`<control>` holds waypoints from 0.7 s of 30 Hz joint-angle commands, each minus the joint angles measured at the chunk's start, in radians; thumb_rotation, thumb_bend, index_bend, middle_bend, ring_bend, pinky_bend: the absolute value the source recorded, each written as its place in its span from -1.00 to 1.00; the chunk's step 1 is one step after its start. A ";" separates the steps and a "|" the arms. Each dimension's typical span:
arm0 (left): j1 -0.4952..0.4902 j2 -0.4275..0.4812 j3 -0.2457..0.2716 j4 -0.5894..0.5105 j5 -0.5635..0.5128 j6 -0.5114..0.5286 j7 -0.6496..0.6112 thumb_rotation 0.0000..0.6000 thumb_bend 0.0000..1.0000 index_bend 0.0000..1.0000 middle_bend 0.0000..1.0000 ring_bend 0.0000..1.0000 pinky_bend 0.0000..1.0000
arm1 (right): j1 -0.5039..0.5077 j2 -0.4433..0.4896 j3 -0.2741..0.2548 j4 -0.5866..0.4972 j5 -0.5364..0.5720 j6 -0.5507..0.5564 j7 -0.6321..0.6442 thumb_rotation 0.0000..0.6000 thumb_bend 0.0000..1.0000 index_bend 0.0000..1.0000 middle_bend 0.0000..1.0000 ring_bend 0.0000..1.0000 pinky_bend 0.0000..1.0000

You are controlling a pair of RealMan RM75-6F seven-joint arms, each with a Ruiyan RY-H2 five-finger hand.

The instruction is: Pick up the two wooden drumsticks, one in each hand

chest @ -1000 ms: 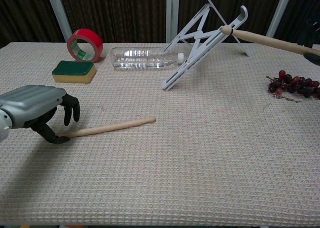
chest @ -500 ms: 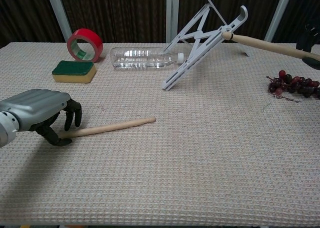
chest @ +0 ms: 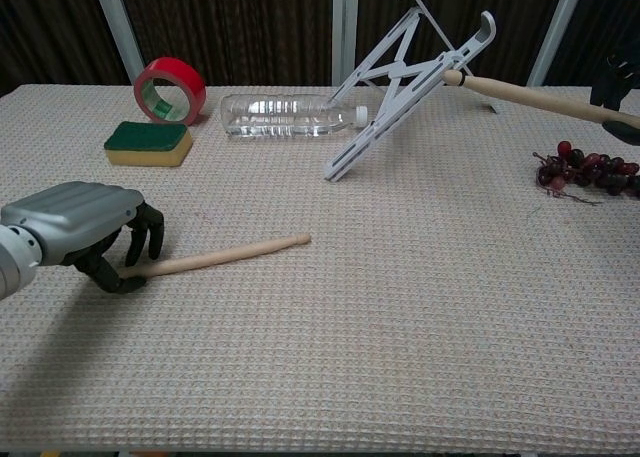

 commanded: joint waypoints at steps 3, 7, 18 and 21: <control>-0.003 -0.005 0.005 0.008 0.003 0.002 -0.004 1.00 -0.34 -0.02 0.13 0.52 0.56 | 0.000 -0.002 -0.001 0.002 0.001 -0.001 0.003 1.00 0.42 0.21 0.19 -0.24 -0.40; -0.007 -0.010 0.006 0.020 0.006 -0.001 -0.014 1.00 -0.25 -0.01 0.15 0.53 0.56 | -0.002 -0.002 -0.002 0.002 0.000 0.001 0.004 1.00 0.43 0.21 0.20 -0.24 -0.40; 0.011 0.023 0.020 0.068 0.146 -0.028 -0.237 1.00 0.06 0.22 0.34 0.58 0.56 | -0.028 0.001 -0.020 -0.012 -0.008 0.022 0.044 1.00 0.53 0.24 0.20 -0.24 -0.40; 0.023 0.062 0.023 0.077 0.214 -0.054 -0.395 1.00 0.10 0.25 0.37 0.58 0.56 | -0.042 0.005 -0.035 -0.022 -0.018 0.029 0.087 1.00 0.60 0.25 0.21 -0.22 -0.40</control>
